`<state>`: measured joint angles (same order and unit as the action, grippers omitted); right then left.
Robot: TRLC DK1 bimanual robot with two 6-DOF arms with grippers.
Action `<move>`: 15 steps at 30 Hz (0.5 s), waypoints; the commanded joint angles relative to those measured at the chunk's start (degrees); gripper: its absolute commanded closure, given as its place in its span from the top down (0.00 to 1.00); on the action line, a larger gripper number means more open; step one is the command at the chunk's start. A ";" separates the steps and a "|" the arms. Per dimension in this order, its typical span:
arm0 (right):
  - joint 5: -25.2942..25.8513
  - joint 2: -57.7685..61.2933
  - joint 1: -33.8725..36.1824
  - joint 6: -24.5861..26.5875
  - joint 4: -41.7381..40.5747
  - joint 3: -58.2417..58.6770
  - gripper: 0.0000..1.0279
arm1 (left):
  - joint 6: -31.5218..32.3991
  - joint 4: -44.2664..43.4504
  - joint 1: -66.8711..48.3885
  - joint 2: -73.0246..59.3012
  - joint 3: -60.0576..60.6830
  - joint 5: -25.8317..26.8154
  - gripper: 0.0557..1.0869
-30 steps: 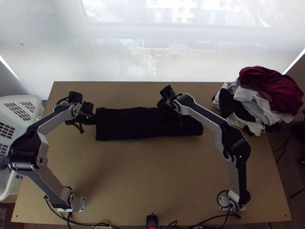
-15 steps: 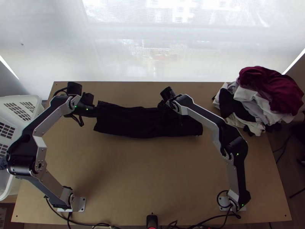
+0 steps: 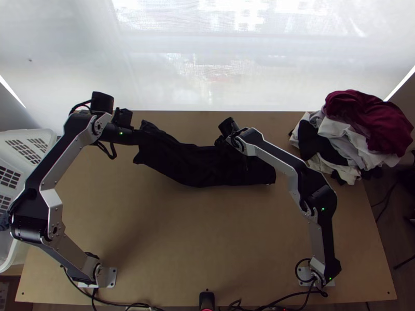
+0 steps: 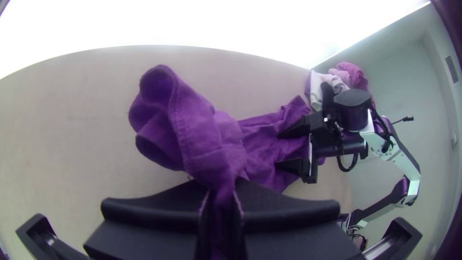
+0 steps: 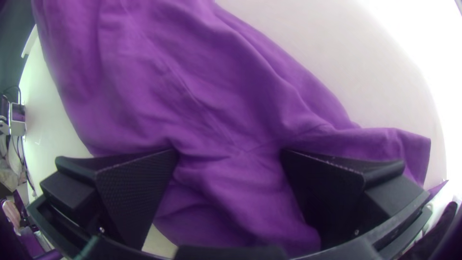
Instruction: Fold the t-shirt
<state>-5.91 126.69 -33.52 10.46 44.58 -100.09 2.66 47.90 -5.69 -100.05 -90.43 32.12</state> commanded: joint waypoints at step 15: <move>-0.06 -28.34 4.07 -0.44 7.01 3.15 0.96 | 6.57 -2.20 -8.11 -2.17 -6.69 0.58 0.03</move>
<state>-5.87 109.03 -31.62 9.67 48.14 -98.96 7.38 47.31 -10.44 -101.01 -95.61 32.60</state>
